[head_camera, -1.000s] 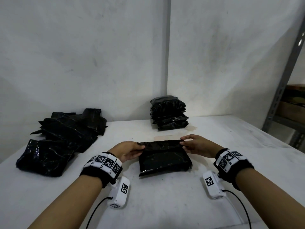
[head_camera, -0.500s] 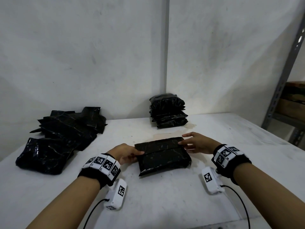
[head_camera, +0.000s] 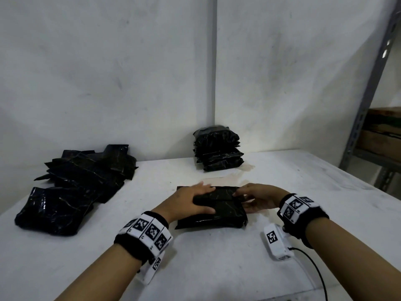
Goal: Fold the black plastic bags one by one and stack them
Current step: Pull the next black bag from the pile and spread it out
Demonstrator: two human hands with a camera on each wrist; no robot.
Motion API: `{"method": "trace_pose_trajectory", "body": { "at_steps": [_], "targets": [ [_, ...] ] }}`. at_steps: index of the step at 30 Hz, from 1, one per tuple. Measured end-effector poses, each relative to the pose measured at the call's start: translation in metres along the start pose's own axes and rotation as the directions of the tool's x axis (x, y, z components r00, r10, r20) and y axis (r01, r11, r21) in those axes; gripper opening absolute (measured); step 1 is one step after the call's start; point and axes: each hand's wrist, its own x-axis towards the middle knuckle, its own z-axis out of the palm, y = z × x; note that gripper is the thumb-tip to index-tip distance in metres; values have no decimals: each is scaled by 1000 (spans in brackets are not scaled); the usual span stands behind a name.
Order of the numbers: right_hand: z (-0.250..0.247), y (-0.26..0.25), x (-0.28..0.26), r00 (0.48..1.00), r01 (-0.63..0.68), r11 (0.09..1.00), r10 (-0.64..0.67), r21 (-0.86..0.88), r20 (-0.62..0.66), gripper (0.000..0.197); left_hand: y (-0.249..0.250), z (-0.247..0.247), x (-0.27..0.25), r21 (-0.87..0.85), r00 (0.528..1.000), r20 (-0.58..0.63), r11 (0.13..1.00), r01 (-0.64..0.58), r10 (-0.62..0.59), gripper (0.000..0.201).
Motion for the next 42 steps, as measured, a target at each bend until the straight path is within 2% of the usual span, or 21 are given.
{"method": "trace_pose_trajectory", "body": {
  "at_steps": [1, 3, 5, 9, 12, 16, 18, 20, 21, 22, 23, 26, 29, 31, 33, 34, 35, 36, 38, 39, 42],
  "targets": [
    [0, 0, 0, 1000, 4, 1000, -4, 10, -5, 14, 0, 2, 1, 39, 999, 39, 999, 20, -21, 72],
    [-2, 0, -1, 1000, 11, 999, -10, 46, -16, 15, 2, 2, 2, 57, 996, 79, 998, 31, -35, 68],
    [-6, 2, 1, 1000, 4, 993, -2, 117, -20, 20, 2, 0, 2, 27, 995, 86, 999, 47, -49, 61],
    [-8, 2, 1, 1000, -18, 976, 21, 218, -15, 26, 3, 2, 1, 43, 993, 93, 997, 66, -69, 60],
    [-5, 1, 0, 999, -13, 971, 23, 238, -42, 29, 7, 5, 2, 105, 995, 76, 993, 62, -70, 60],
    [-5, -2, 3, 996, 10, 975, 10, 220, -90, 40, 8, 7, 2, 101, 993, 92, 993, 66, -75, 59],
    [-3, -3, 4, 980, 65, 995, -51, 69, -192, 43, 9, 8, 3, 96, 992, 95, 993, 69, -78, 59],
    [-2, -6, 9, 900, 193, 958, -258, -210, -351, 50, 10, 8, 3, 101, 992, 95, 992, 69, -79, 58],
    [1, -10, 8, 851, 273, 909, -381, -316, -361, 50, 10, 7, 3, 106, 992, 94, 992, 68, -78, 58],
    [5, -14, 6, 822, 346, 859, -472, -378, -318, 46, 9, 7, 3, 111, 993, 85, 991, 69, -78, 58],
    [11, -17, 2, 825, 381, 820, -509, -427, -243, 40, 10, 6, 3, 116, 995, 68, 991, 67, -75, 58],
    [27, -22, -3, 881, 357, 739, -470, -572, -56, 26, 4, 6, 4, 58, 998, 0, 997, 59, -59, 56],
    [33, -23, -2, 892, 334, 723, -449, -604, -45, 21, 2, 2, 1, -143, 995, -66, 988, 59, -69, 49],
    [33, -23, -1, 900, 316, 729, -432, -607, -51, 22, -2, -3, 2, -223, 965, -222, 971, 88, -138, 41],
    [34, -24, -3, 901, 321, 716, -432, -620, -31, 22, -14, -13, 9, -279, 856, -427, 943, 183, -292, 29],
    [35, -25, -3, 903, 326, 712, -429, -622, -19, 22, -21, -19, 13, -328, 794, -459, 907, 265, -399, 29],
    [35, -25, -3, 905, 329, 710, -426, -623, -6, 22, -27, -24, 17, -401, 749, -411, 841, 363, -520, 35],
    [36, -25, -3, 907, 333, 707, -422, -623, 6, 22, -32, -26, 20, -488, 714, -307, 748, 449, -629, 44],
    [36, -25, -3, 910, 333, 704, -414, -628, 19, 23, -31, -25, 20, -620, 702, -85, 589, 518, -707, 44],
    [37, -26, -4, 911, 331, 699, -413, -634, 20, 23, -30, -22, 21, -647, 703, -43, 556, 522, -709, 37],
    [37, -25, -4, 910, 325, 681, -414, -656, 21, 23, -31, -16, 26, -696, 696, -37, 518, 496, -717, 19]
  ]
}}
